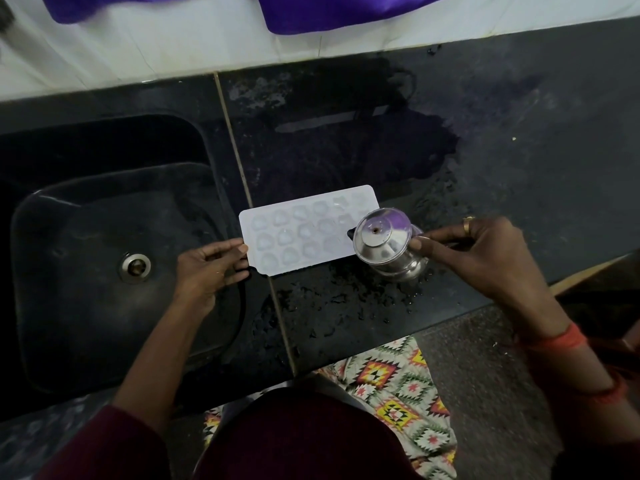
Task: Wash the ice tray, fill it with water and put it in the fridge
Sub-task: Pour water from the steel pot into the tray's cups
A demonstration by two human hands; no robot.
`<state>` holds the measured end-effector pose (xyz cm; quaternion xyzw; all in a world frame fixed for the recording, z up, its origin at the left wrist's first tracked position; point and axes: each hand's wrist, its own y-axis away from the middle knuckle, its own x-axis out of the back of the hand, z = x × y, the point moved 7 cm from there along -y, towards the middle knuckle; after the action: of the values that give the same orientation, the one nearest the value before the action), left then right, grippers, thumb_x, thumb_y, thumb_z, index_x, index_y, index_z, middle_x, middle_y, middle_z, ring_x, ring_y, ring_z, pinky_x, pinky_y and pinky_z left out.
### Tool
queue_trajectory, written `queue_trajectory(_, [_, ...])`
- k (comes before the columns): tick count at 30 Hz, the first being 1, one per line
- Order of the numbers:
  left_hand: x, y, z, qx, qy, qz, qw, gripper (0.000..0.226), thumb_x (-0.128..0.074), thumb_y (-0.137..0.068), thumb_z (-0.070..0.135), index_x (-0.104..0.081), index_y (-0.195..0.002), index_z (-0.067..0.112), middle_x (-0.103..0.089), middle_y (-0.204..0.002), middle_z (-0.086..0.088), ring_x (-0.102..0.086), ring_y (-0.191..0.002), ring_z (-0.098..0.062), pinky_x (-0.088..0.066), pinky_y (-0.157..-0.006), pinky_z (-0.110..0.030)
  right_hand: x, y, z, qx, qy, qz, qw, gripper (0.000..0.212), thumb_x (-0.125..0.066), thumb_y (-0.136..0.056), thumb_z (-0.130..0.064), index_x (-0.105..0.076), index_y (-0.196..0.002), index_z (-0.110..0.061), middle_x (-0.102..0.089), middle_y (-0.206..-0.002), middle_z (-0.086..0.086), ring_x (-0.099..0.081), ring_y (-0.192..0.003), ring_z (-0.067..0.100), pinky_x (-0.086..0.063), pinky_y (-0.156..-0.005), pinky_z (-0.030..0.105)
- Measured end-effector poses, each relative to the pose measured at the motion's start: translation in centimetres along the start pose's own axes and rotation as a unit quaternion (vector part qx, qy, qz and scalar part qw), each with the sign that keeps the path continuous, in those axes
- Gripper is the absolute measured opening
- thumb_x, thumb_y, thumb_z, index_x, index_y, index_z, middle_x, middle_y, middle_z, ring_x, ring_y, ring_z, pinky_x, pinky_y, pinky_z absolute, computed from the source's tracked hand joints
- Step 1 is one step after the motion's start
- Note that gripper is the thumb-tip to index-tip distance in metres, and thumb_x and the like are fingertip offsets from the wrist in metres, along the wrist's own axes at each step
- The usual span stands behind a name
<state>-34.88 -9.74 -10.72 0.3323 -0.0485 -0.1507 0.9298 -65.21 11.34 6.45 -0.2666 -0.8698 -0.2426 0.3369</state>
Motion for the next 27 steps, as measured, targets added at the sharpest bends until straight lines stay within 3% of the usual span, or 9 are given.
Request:
queue_trajectory(13, [0.1,-0.1,-0.2,0.005,0.003,0.0,1.0,0.012,-0.076,-0.086,0.009,-0.075,-0.098,0.009,-0.076,-0.089,-0.011,-0.071,-0.076,-0.017,-0.06,-0.059,-0.023,0.4,0.0,-0.3,0.002,0.0,-0.001,1.0,0.032,-0.079,-0.069,-0.053,-0.082,-0.088,-0.028,-0.074,-0.075,-0.017,-0.067,-0.067,-0.009,-0.046,-0.059,0.004])
queue_trajectory(20, [0.2,-0.2,-0.3,0.008,0.001,-0.001,1.0,0.015,-0.076,-0.086,0.008,-0.075,-0.101,0.008,-0.075,-0.087,-0.01,-0.07,-0.071,-0.014,-0.061,-0.06,-0.023,0.5,0.2,-0.4,0.006,-0.041,-0.012,0.999,0.032,-0.08,-0.069,-0.051,-0.083,-0.088,-0.026,-0.077,-0.076,-0.011,-0.07,-0.069,-0.003,-0.048,-0.059,0.007])
queue_trajectory(22, [0.2,-0.2,-0.4,0.009,0.004,-0.002,1.0,0.015,-0.076,-0.086,0.008,-0.075,-0.101,0.008,-0.075,-0.088,-0.011,-0.07,-0.072,-0.015,-0.061,-0.06,-0.023,0.6,0.3,-0.4,-0.001,-0.073,-0.012,0.997,0.033,-0.08,-0.069,-0.051,-0.083,-0.088,-0.025,-0.078,-0.076,-0.005,-0.074,-0.074,0.009,-0.054,-0.063,0.016])
queue_trajectory(25, [0.2,-0.3,-0.5,0.008,0.002,0.0,1.0,0.015,-0.076,-0.086,0.008,-0.075,-0.101,0.008,-0.075,-0.088,-0.011,-0.07,-0.071,-0.014,-0.061,-0.06,-0.023,0.8,0.4,-0.7,-0.007,-0.116,-0.006,0.993,0.029,-0.082,-0.069,-0.048,-0.083,-0.085,-0.023,-0.078,-0.076,0.002,-0.076,-0.079,0.029,-0.061,-0.078,0.044])
queue_trajectory(27, [0.2,-0.2,-0.4,0.007,-0.001,-0.001,1.0,0.016,-0.076,-0.086,0.009,-0.075,-0.102,0.007,-0.075,-0.087,-0.01,-0.07,-0.069,-0.012,-0.06,-0.059,-0.023,0.8,0.4,-1.1,-0.007,-0.13,-0.005,0.992,0.028,-0.083,-0.069,-0.047,-0.083,-0.084,-0.023,-0.079,-0.077,0.002,-0.077,-0.08,0.029,-0.061,-0.083,0.052])
